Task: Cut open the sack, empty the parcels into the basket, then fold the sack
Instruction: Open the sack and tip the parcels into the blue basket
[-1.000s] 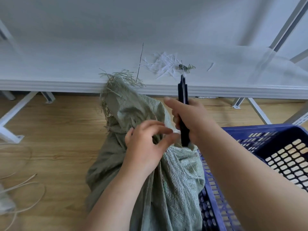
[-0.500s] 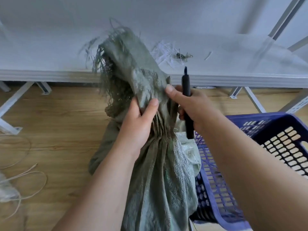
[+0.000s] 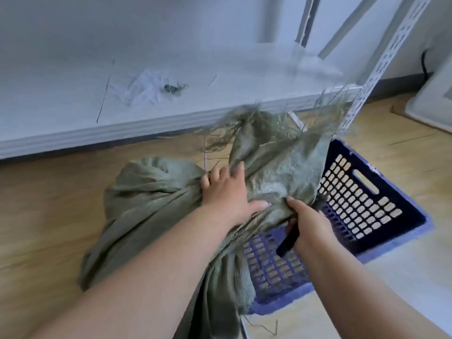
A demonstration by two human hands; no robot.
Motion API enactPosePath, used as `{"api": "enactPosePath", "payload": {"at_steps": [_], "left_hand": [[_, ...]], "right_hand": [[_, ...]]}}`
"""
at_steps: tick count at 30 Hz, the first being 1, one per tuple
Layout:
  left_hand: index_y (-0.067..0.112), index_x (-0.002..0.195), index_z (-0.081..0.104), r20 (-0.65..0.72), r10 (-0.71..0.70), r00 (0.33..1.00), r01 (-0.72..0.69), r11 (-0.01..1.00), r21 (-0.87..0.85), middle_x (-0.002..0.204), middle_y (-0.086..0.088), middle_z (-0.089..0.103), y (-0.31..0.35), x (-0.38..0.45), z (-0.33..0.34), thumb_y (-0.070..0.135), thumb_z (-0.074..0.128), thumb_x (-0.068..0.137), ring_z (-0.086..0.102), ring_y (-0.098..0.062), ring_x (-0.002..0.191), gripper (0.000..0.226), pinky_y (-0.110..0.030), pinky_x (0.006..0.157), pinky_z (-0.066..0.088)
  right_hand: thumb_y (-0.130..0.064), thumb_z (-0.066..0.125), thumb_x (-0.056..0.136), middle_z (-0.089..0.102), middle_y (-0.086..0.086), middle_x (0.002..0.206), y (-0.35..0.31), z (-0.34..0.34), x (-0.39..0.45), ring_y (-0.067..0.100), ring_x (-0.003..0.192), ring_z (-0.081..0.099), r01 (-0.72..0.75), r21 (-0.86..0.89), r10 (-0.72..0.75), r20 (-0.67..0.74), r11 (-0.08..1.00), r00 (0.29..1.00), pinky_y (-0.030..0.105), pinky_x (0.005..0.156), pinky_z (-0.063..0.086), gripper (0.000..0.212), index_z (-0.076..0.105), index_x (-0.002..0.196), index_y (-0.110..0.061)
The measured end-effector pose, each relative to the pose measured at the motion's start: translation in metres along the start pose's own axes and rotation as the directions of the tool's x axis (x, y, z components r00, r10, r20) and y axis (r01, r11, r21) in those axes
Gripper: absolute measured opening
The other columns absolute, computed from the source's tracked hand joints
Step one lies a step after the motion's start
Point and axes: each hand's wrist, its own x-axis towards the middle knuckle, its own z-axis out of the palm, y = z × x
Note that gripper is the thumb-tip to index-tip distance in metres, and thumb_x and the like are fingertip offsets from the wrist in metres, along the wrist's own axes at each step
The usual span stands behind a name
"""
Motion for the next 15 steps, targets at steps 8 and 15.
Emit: {"api": "enactPosePath", "payload": {"at_steps": [8,15], "left_hand": [[0.030,0.142,0.035,0.365,0.083,0.927,-0.149,0.976,0.156,0.130,-0.004,0.055,0.026,0.008,0.036,0.007,0.045,0.090,0.052,-0.032,0.116,0.058,-0.037,0.095,0.041],[0.021,0.132,0.051,0.636,0.020,0.771,-0.291,0.900,0.324,0.119,-0.009,0.062,0.032,0.019,0.045,0.008,0.045,0.088,0.060,-0.028,0.095,0.046,-0.035,0.079,0.051]], "right_hand": [[-0.032,0.066,0.083,0.063,-0.002,0.090,-0.017,-0.013,0.032,0.021,0.085,0.060,0.274,-0.194,-0.297,-0.098,0.942,0.950,0.039,0.082,0.050,0.018,0.063,0.101,-0.027],[-0.021,0.055,0.093,0.053,0.004,0.062,0.010,-0.002,0.034,0.018,0.047,0.051,0.237,-0.599,0.018,0.388,0.765,0.921,0.029,0.050,0.045,0.012,0.061,0.099,-0.013]]}}
